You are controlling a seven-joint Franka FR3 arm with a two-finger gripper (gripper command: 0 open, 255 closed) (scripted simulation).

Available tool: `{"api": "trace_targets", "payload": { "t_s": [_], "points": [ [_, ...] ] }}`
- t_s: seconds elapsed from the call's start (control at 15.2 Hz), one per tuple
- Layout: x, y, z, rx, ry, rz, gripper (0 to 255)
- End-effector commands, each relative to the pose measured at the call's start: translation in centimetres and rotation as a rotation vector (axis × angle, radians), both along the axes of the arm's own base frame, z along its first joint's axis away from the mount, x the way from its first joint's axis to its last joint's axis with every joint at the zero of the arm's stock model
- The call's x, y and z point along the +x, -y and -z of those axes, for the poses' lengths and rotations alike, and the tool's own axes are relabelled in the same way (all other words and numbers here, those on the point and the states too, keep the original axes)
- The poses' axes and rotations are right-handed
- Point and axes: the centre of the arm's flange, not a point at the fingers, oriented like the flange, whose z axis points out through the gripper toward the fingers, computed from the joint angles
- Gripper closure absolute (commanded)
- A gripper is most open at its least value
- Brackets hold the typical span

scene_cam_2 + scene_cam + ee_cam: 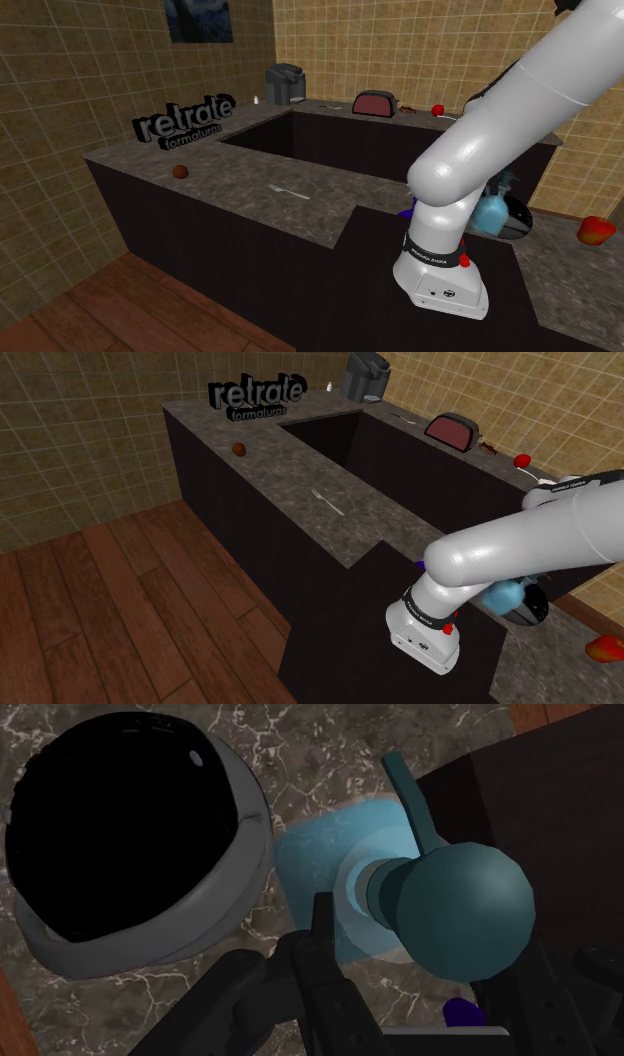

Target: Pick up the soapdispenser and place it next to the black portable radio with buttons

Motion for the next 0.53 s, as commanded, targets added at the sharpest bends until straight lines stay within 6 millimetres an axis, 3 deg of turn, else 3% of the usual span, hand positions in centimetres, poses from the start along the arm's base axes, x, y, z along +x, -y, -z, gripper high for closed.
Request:
{"api": "trace_targets", "payload": {
  "t_s": [0.0, 0.46],
  "points": [
    [0.1, 0.0, 1.1, -0.001, 0.000, 0.000, 255],
    [0.1, 0.0, 4.8, -0.001, 0.000, 0.000, 255]
  ]
}}
